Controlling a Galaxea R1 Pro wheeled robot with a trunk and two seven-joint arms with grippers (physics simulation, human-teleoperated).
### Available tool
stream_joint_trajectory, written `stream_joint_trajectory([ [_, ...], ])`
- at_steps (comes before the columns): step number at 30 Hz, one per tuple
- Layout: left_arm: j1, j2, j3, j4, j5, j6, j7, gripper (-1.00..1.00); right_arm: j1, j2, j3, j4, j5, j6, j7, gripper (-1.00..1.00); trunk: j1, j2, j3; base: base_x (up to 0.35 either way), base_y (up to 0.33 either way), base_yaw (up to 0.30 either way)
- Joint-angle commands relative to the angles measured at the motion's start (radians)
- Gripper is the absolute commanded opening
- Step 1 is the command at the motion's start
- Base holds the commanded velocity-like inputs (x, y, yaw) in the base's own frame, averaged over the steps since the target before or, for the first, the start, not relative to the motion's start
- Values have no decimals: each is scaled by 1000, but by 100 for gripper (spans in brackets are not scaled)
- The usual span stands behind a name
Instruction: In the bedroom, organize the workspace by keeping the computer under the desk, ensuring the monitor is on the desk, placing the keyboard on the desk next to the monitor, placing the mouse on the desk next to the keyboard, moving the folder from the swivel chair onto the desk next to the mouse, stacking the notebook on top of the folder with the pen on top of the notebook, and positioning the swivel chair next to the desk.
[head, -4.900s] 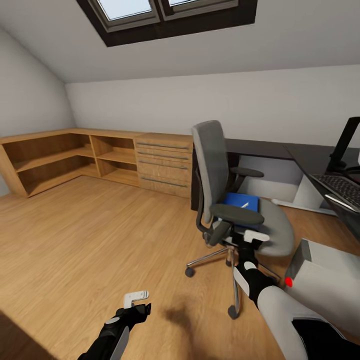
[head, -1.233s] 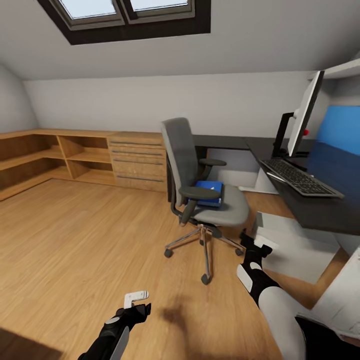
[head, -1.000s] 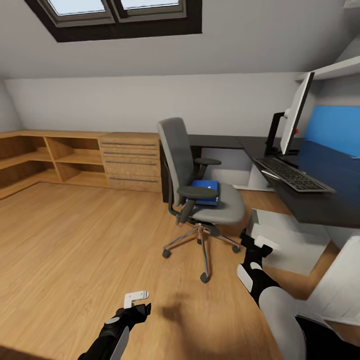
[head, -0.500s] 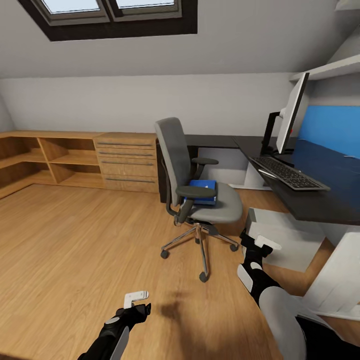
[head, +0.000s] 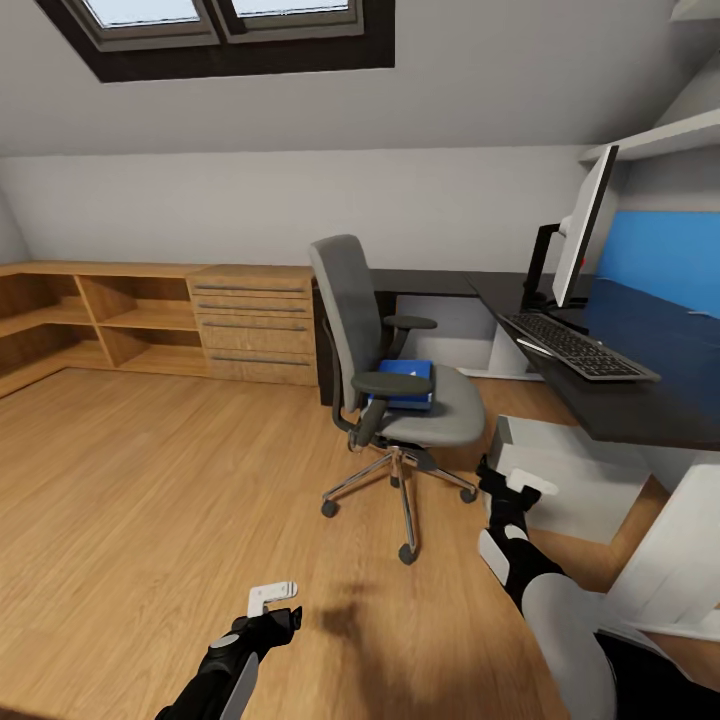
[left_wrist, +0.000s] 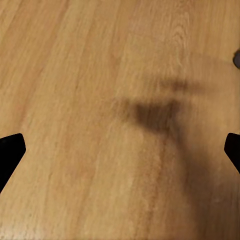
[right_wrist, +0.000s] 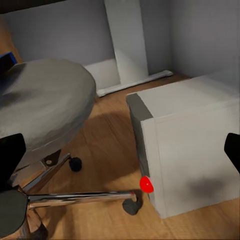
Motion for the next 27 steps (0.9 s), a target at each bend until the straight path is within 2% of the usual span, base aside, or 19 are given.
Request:
stream_joint_trajectory([
  [1,0,-1,1,-2,11,5,4,100,-1,-2,-2,0,2,-1,9,100,0,0,-1,0,0,0],
  [2,0,-1,1,-2,11,5,4,100,-1,-11,-4,1,1,7,33,100,0,0,-1,0,0,0],
  [5,0,0,1,-2,11,5,4,100,-1,-25,-5,0,-1,42,49,100,0,0,-1,0,0,0],
  [7,0,0,1,-2,10,5,4,100,-1,-44,-5,-4,-2,94,63,100,0,0,-1,0,0,0],
  [13,0,0,1,-2,10,5,4,100,-3,-64,-6,-6,-4,140,112,100,0,0,-1,0,0,0],
  [15,0,0,1,-1,10,5,4,100,-8,-72,-6,-13,-6,177,135,100,0,0,-1,0,0,0],
  [16,0,0,1,-1,10,5,4,100,-13,-80,-9,-25,-32,220,163,100,0,0,-1,0,0,0],
  [17,0,0,1,-1,10,5,4,100,-14,-83,-10,-29,-62,231,172,100,0,0,-1,0,0,0],
  [22,0,1,1,0,10,5,4,100,-16,-87,-8,-34,-153,244,205,100,0,0,-1,1,0,0],
  [27,0,1,1,1,10,2,4,100,-16,-88,-7,-51,-187,239,275,100,0,0,-1,128,0,0],
])
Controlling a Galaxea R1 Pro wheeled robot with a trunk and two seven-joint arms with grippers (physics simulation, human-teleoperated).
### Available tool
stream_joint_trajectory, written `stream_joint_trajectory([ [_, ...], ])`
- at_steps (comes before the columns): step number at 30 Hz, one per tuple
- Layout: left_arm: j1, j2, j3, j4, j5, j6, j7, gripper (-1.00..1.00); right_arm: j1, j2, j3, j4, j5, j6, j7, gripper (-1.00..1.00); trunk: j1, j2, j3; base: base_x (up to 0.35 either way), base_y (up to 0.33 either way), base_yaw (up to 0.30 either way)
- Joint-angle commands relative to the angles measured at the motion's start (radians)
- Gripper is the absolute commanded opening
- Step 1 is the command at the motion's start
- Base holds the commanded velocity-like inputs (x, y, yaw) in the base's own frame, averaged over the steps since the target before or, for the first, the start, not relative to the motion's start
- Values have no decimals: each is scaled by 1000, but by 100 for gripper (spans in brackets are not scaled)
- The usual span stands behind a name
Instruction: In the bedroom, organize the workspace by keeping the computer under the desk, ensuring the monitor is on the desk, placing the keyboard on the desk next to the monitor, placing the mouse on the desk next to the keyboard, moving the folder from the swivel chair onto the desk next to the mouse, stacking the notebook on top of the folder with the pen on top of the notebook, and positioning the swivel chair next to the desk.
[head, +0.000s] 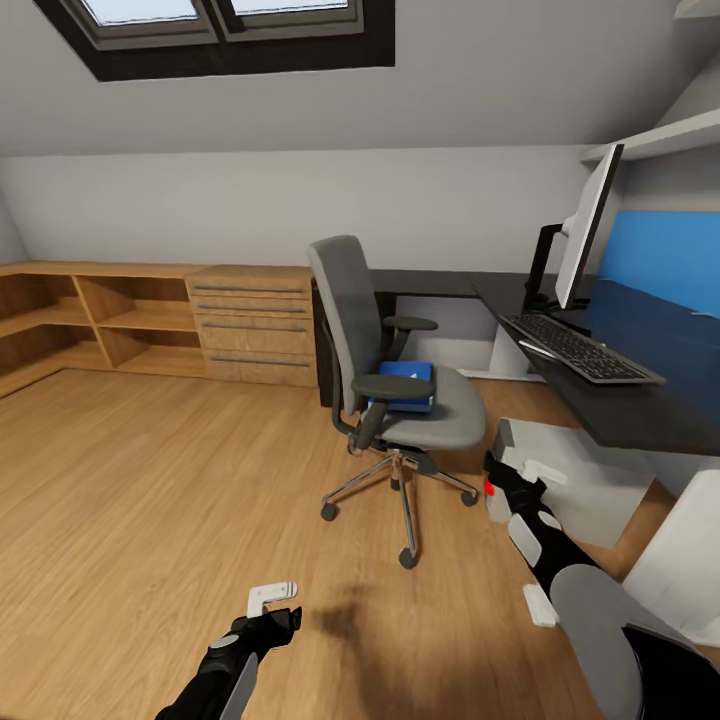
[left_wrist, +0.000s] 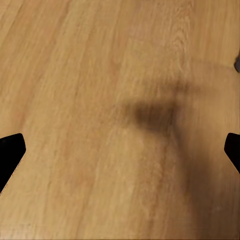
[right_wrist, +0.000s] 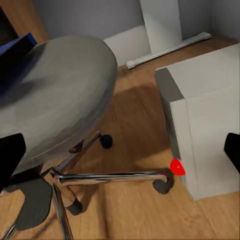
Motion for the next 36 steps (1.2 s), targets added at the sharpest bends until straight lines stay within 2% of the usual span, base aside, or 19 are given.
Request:
stream_joint_trajectory([
  [1,0,-1,1,-1,11,-5,4,100,-1,0,0,-2,-12,-9,13,100,0,0,-1,262,0,0],
  [6,0,-1,-1,43,9,-84,4,100,0,-1,0,-8,-15,-26,27,100,0,0,-1,306,0,0],
  [9,0,-1,-2,60,7,-107,4,100,0,-16,0,-9,-19,-29,29,100,0,0,-1,264,0,0],
  [12,0,-1,-2,65,7,-113,4,100,0,-30,-1,-9,-23,-29,30,100,0,0,-1,87,0,0],
  [16,0,-1,-2,66,7,-115,4,100,0,-34,-2,-9,-25,-29,30,100,0,0,-1,22,0,0],
  [23,0,0,-2,66,8,-117,4,100,0,-55,-4,-9,-30,-26,30,100,0,0,-1,196,0,0],
  [36,0,0,-2,66,8,-118,4,100,0,-60,-6,-9,-31,-25,30,100,0,0,-1,240,0,0],
])
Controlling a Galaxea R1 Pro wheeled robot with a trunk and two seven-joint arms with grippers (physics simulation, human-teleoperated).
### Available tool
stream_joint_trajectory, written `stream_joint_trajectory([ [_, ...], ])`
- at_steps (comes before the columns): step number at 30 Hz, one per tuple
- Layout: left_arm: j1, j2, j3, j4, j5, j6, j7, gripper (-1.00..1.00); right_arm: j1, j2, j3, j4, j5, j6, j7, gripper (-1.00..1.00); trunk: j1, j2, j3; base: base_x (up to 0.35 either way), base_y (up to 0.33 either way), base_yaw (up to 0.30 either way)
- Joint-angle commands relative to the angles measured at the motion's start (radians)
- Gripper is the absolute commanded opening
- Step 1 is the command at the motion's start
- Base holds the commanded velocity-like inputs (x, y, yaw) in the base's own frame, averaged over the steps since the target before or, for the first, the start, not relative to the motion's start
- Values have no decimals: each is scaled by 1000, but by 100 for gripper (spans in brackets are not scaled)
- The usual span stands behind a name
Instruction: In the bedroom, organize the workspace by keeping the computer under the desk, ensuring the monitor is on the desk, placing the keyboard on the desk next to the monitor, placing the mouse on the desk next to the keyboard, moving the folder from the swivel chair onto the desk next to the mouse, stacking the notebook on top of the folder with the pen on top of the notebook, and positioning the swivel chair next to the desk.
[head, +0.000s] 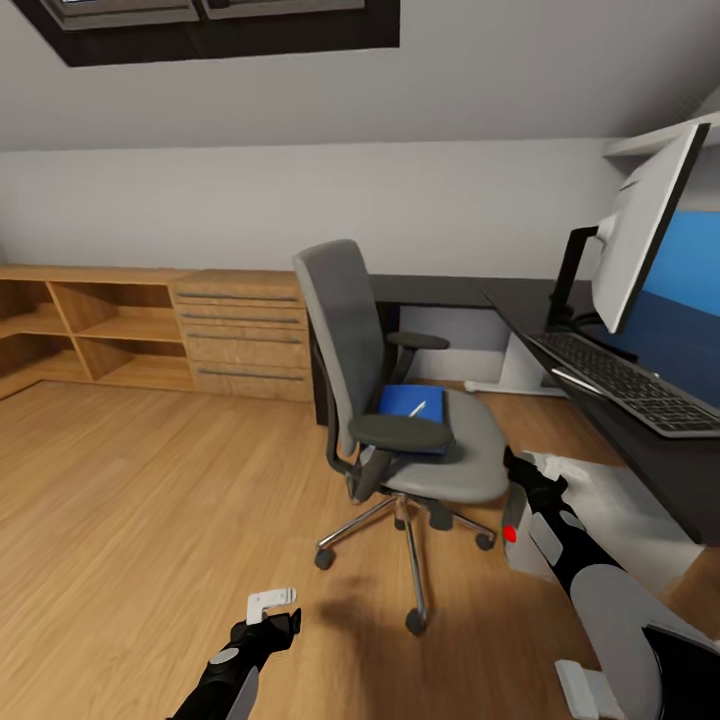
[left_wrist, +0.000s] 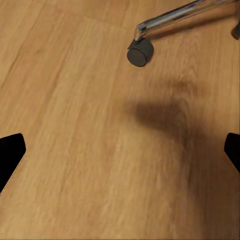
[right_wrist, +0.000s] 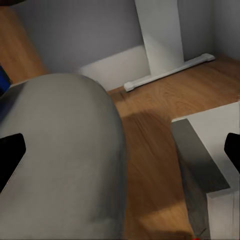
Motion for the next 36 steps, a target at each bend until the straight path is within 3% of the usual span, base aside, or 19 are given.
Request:
stream_joint_trajectory([
  [1,0,0,1,-2,10,6,3,100,-1,0,-1,1,-10,-3,6,100,0,0,-1,278,0,0],
  [16,0,0,0,-1,10,5,2,100,-1,-18,-29,5,-55,2,8,100,0,0,-1,214,0,0],
  [30,0,0,0,0,10,5,2,100,-1,-20,-32,9,-67,14,7,100,0,0,-1,26,0,0],
  [36,0,-1,1,0,11,5,2,100,-1,-21,-32,9,-123,51,8,100,0,0,-1,0,0,0],
])
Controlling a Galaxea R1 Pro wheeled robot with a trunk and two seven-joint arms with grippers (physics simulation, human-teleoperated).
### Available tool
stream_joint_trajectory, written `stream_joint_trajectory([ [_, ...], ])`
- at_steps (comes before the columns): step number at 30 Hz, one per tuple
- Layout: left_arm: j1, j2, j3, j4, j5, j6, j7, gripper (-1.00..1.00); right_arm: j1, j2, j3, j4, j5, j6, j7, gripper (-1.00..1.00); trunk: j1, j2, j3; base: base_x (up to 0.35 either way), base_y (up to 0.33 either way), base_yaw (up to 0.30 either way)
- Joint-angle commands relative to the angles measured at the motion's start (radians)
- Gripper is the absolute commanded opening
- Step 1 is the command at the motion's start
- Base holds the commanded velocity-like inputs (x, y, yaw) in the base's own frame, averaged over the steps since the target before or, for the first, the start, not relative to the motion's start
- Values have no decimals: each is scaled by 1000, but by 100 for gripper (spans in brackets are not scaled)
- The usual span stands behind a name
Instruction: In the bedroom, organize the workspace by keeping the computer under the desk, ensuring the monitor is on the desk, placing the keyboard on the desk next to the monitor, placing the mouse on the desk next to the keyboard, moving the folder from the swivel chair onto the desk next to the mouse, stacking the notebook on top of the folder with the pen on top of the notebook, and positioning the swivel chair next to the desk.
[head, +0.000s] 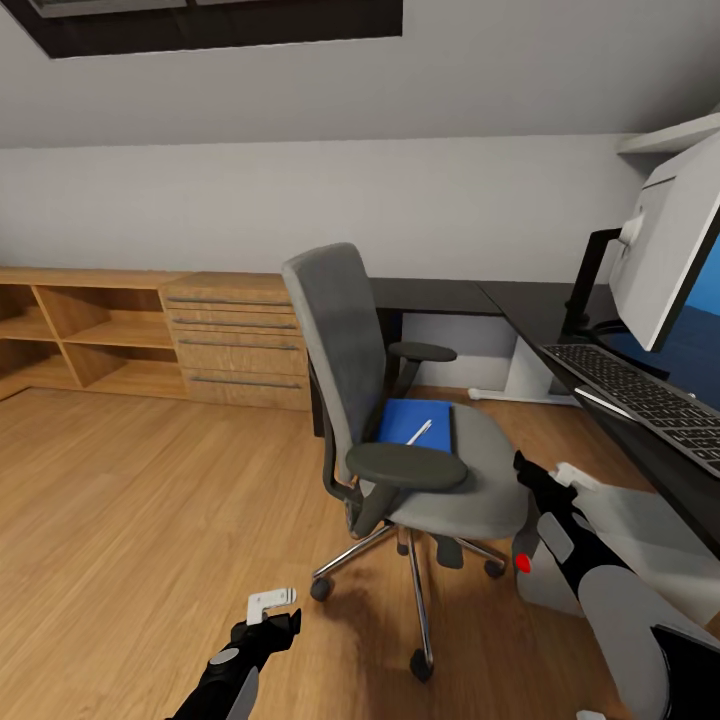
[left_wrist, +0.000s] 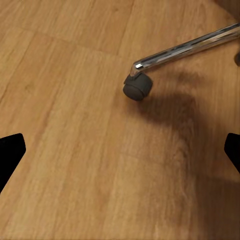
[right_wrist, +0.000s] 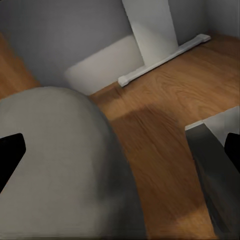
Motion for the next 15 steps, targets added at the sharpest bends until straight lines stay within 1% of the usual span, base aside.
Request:
stream_joint_trajectory([
  [1,0,-1,1,-2,11,6,3,100,-1,0,-1,1,-15,1,6,100,0,0,-1,0,0,0],
  [6,0,0,1,-3,11,6,4,100,-1,0,-1,2,-32,15,7,100,0,0,-1,0,0,0],
  [15,0,-2,3,-3,11,6,6,100,-1,3,1,3,-34,18,7,100,0,0,-1,0,0,0],
])
